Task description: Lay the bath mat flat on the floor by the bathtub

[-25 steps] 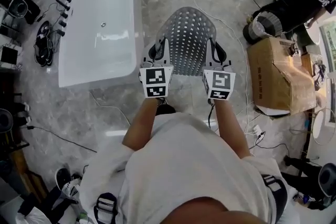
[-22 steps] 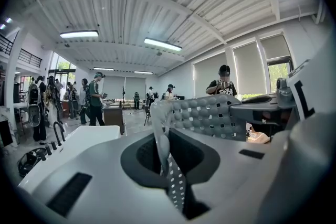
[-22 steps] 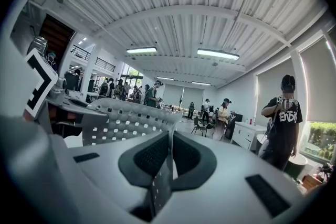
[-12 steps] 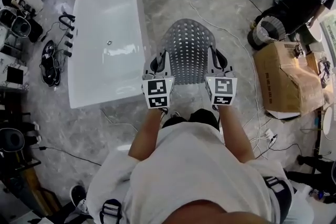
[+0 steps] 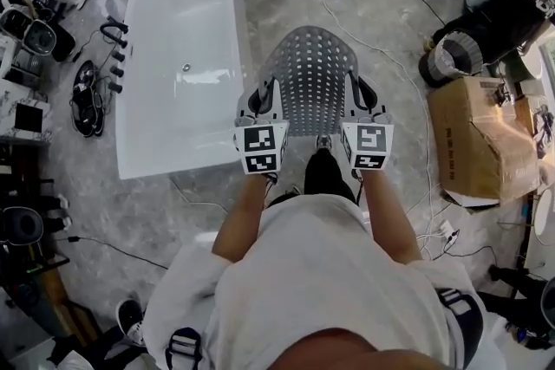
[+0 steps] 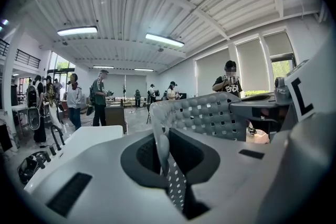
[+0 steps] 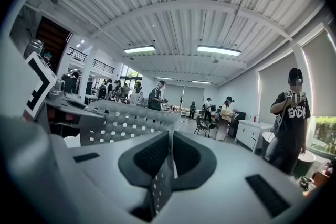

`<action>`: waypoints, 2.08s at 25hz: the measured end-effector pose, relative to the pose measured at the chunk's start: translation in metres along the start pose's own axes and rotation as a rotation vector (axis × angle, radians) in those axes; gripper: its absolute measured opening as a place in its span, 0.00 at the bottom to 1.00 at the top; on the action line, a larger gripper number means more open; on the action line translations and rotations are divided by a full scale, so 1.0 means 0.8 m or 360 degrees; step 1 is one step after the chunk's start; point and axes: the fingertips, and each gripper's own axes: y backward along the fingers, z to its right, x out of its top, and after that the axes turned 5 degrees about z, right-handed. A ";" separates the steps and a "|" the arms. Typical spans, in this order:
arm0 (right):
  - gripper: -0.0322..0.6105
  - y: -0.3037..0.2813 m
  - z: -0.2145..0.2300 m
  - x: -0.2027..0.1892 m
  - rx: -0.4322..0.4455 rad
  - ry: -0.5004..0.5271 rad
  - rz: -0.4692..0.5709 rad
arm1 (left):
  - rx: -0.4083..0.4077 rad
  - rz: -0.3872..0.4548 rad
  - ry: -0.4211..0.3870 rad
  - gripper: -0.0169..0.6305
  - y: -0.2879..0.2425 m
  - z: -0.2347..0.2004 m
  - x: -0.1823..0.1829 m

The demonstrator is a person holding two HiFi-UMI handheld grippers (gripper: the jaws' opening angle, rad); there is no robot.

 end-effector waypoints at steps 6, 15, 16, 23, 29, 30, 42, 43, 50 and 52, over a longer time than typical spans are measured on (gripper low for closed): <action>0.08 -0.069 0.018 -0.005 0.0073 -0.0016 -0.0012 | 0.0072 -0.0043 0.0015 0.07 -0.060 -0.024 0.000; 0.08 -0.171 0.069 0.005 0.0228 0.0027 -0.0004 | 0.0207 -0.0050 0.0045 0.07 -0.160 -0.039 0.023; 0.08 -0.182 0.075 0.006 0.0241 0.0023 0.0002 | 0.0222 -0.0051 0.0046 0.07 -0.170 -0.040 0.024; 0.08 -0.249 0.099 0.014 0.0321 0.0000 0.0029 | 0.0301 -0.0076 0.0049 0.07 -0.238 -0.058 0.036; 0.08 -0.289 0.130 0.012 0.0334 0.0006 0.0040 | 0.0326 -0.0070 0.0037 0.07 -0.285 -0.068 0.045; 0.08 -0.295 0.133 0.012 0.0334 0.0008 0.0041 | 0.0334 -0.0075 0.0034 0.07 -0.290 -0.072 0.045; 0.08 -0.376 0.146 -0.050 0.0313 0.0027 -0.0135 | 0.0320 -0.0226 0.0075 0.07 -0.373 -0.125 -0.017; 0.08 -0.384 0.145 -0.057 0.0317 0.0033 -0.0152 | 0.0316 -0.0244 0.0081 0.07 -0.382 -0.130 -0.023; 0.08 -0.461 0.139 -0.110 0.0328 0.0010 -0.0289 | 0.0234 -0.0409 0.0131 0.07 -0.456 -0.169 -0.081; 0.08 -0.482 0.132 -0.126 0.0357 0.0020 -0.0333 | 0.0196 -0.0466 0.0151 0.07 -0.474 -0.179 -0.099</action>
